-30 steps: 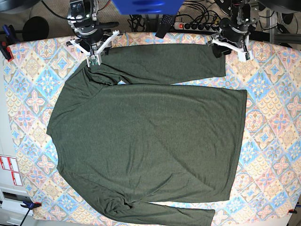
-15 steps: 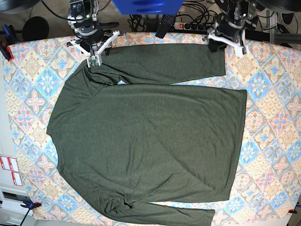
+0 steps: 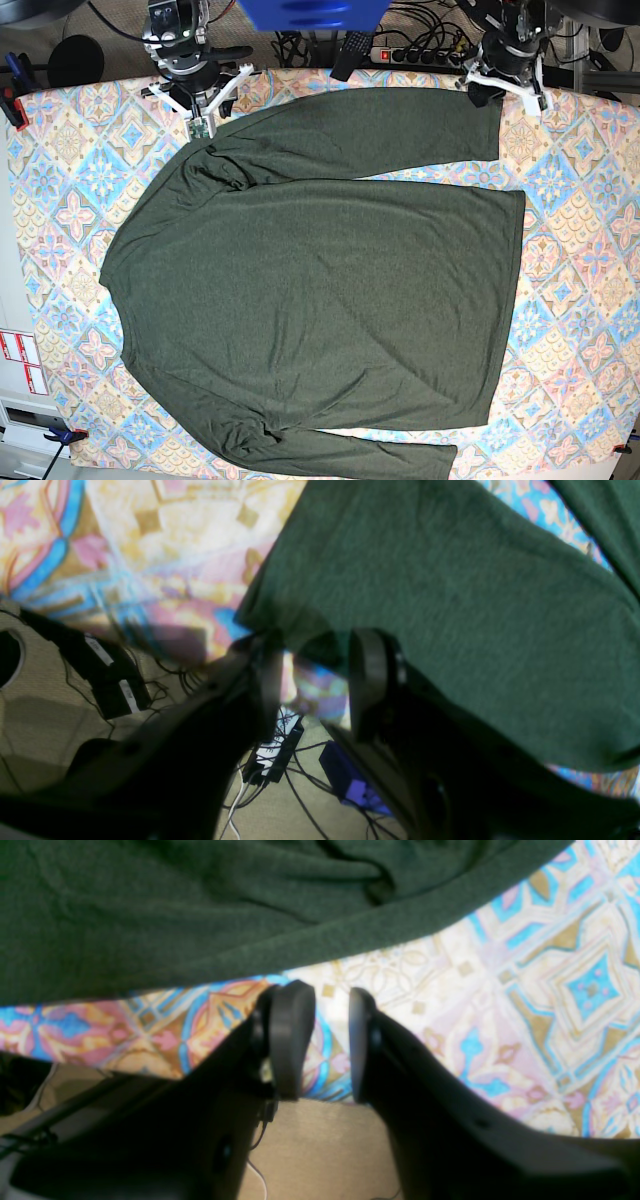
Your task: Fold the T-shirt properly
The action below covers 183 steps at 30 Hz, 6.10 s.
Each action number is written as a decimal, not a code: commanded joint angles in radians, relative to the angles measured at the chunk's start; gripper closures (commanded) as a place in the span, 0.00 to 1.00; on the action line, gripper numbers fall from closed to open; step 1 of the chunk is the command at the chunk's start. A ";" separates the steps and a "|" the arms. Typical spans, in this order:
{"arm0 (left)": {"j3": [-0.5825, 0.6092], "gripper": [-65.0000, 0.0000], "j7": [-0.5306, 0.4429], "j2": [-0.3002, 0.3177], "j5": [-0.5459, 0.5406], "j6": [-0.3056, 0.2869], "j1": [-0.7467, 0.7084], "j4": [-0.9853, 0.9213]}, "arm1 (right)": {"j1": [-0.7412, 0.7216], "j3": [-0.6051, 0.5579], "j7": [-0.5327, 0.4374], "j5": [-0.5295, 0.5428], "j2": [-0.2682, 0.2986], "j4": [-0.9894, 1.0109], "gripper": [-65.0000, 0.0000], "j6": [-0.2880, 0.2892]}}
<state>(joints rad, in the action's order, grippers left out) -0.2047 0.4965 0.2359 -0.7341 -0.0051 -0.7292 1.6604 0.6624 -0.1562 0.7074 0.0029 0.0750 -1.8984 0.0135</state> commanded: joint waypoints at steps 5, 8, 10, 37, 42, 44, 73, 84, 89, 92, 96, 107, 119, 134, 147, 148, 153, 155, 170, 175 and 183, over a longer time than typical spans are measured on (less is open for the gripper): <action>-0.031 0.65 0.003 0.007 0.001 0.001 -0.020 0.037 | 0.004 0.002 -0.015 -0.002 0.003 -0.019 0.75 -0.002; -0.034 0.65 0.003 0.007 0.001 0.001 -0.040 0.073 | 0.003 0.002 -0.013 -0.002 0.003 -0.019 0.75 -0.002; -0.054 0.65 0.006 0.007 0.001 0.001 -0.039 0.073 | 0.003 0.002 -0.013 -0.002 0.003 -0.019 0.75 -0.002; 0.060 0.83 0.008 0.007 0.001 0.000 0.036 -0.001 | 0.003 0.002 -0.013 -0.002 0.003 -0.019 0.75 -0.002; 0.054 1.00 0.003 0.007 0.001 0.000 0.036 -0.001 | 0.003 0.004 -0.013 -0.002 0.003 -0.019 0.75 -0.002; 0.041 1.00 0.001 0.007 0.001 0.000 0.036 -0.001 | 0.001 0.005 -0.009 -0.001 0.003 -0.019 0.75 -0.004; -0.032 1.00 0.008 0.009 0.005 0.000 0.032 0.042 | -0.373 0.490 0.174 0.550 0.003 0.274 0.54 -0.004; -0.031 1.00 0.008 0.009 0.005 0.000 0.032 0.042 | -0.501 0.519 0.217 0.550 0.003 0.392 0.54 -0.002; -0.031 1.00 0.008 0.009 0.005 0.000 0.032 0.042 | -0.534 0.518 0.217 0.550 0.003 0.472 0.54 -0.002; -0.031 1.00 0.008 0.009 0.005 0.000 0.032 0.042 | -0.545 0.518 0.215 0.550 0.003 0.506 0.54 -0.002; -0.035 1.00 0.008 0.009 0.008 0.000 0.033 0.042 | -0.547 0.519 0.211 0.550 0.003 0.521 0.66 -0.002; -0.039 1.00 0.003 0.055 0.005 0.000 0.076 0.044 | -0.599 0.568 0.214 0.550 0.003 0.509 1.00 0.118; -0.060 1.00 0.003 0.095 0.003 0.000 0.179 0.083 | -0.597 0.709 0.211 0.606 0.003 0.474 1.00 0.139; -0.062 1.00 0.009 0.096 0.008 0.001 0.382 0.088 | -0.674 0.703 0.206 0.638 0.003 0.455 1.00 0.139; -0.062 1.00 0.009 0.096 0.006 0.001 0.543 -0.187 | -0.738 0.700 0.205 0.636 0.001 0.549 1.00 0.139; -0.062 1.00 0.009 0.096 0.006 0.001 0.554 -0.205 | -0.738 0.700 0.205 0.636 0.001 0.549 1.00 0.139; -0.057 0.98 0.040 0.096 0.006 0.001 0.564 -0.222 | -0.743 0.700 0.205 0.636 -0.002 0.549 1.00 0.139; -0.058 0.88 0.097 0.096 0.005 0.001 0.580 -0.222 | -0.743 0.700 0.205 0.636 -0.004 0.549 1.00 0.139; -0.062 0.25 0.170 0.089 0.000 0.001 0.511 -0.223 | -0.737 0.700 0.205 0.638 -0.004 0.540 1.00 0.139; -0.060 0.25 0.139 0.069 0.011 0.001 0.541 -0.228 | -0.740 0.700 0.205 0.638 -0.004 0.541 1.00 0.139; -0.052 0.25 0.138 0.033 0.006 0.001 0.623 -0.368 | -0.741 0.700 0.205 0.638 -0.004 0.543 1.00 0.139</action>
<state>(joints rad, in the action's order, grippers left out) -0.2573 0.6090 0.2657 -0.7269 -0.0078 -0.1101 1.2881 -0.0612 0.5423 0.9279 0.6285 0.0582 -1.3365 0.1455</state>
